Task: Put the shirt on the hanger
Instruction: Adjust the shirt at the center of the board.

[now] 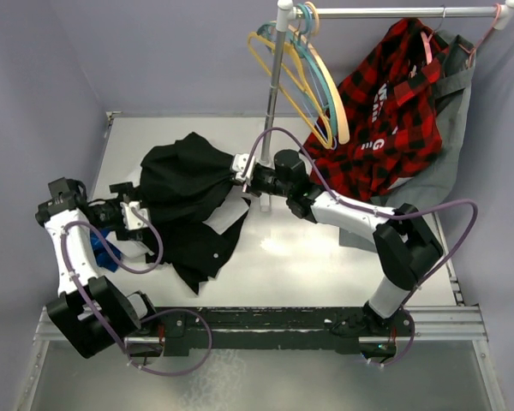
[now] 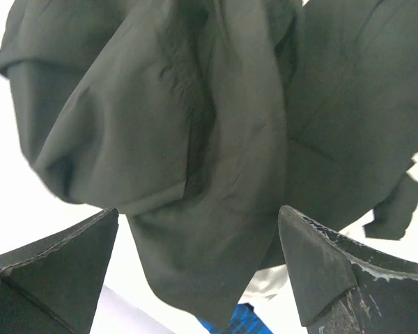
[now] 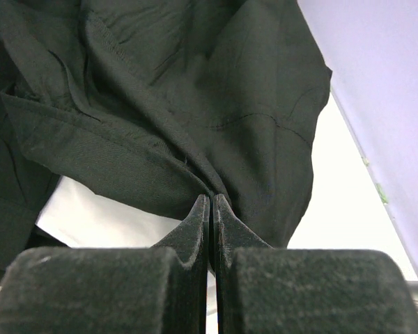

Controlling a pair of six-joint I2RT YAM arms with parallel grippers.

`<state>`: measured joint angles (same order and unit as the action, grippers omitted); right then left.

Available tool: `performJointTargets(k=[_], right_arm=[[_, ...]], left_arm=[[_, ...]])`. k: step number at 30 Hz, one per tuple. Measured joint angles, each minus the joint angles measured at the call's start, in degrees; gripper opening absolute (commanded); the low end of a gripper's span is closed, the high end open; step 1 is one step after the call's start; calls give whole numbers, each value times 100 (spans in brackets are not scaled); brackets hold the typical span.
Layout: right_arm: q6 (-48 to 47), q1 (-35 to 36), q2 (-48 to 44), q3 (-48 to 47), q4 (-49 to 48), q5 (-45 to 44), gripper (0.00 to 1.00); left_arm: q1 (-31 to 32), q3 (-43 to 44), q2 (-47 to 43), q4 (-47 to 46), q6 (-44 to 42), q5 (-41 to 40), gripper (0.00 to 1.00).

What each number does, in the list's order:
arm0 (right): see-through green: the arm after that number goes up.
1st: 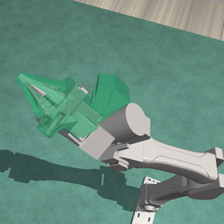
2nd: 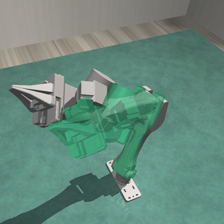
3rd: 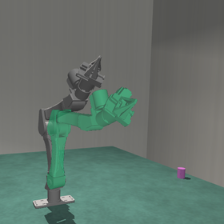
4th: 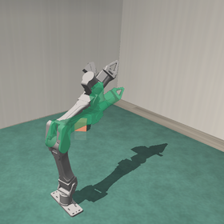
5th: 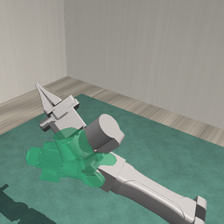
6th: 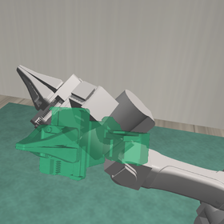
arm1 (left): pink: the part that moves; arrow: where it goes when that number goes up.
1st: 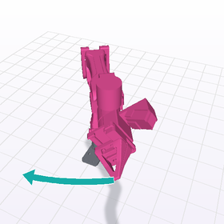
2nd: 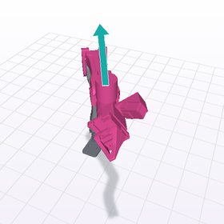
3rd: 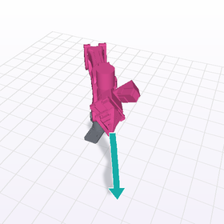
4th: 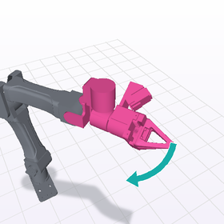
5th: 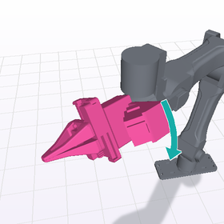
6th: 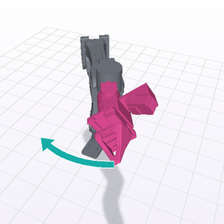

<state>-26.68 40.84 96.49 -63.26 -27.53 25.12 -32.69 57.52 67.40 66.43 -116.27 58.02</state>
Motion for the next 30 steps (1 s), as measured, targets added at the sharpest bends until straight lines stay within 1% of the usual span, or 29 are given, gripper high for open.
performJointTargets(k=[4, 6, 11, 12, 13, 15, 17, 19, 23, 25, 27, 30], right_arm=[[83, 0, 114, 0, -33, 33, 0], [116, 2, 160, 0, -59, 46, 0], [173, 0, 177, -2, -111, 59, 0], [177, 0, 177, -2, -118, 59, 0], [181, 0, 177, -2, -127, 57, 0], [199, 0, 177, -2, -155, 57, 0], [225, 0, 177, -2, -190, 57, 0], [275, 0, 177, -2, -236, 57, 0], [369, 0, 175, 0, -297, 57, 0], [450, 0, 153, 55, -356, 52, 0], [564, 2, 68, 164, -378, 7, 0], [835, 48, -151, 192, -269, -70, 0]], left_arm=[[376, -52, -92, 140, 90, -179, 99], [487, -323, -380, -11, 267, -299, 99], [688, -800, -723, -321, 476, -544, 98], [730, -876, -721, -450, 575, -603, 92], [772, -938, -699, -610, 723, -667, 78], [839, -988, -638, -852, 966, -769, 55], [916, -990, -522, -1108, 1180, -855, 29], [999, -990, -358, -1300, 1390, -962, 0], [1410, -927, 94, -1565, 1958, -1456, 0], [1604, -763, 352, -1578, 2280, -1650, 0], [1672, -461, 603, -1486, 2568, -1722, 0], [1681, 400, 935, -1047, 2986, -1729, 0]])
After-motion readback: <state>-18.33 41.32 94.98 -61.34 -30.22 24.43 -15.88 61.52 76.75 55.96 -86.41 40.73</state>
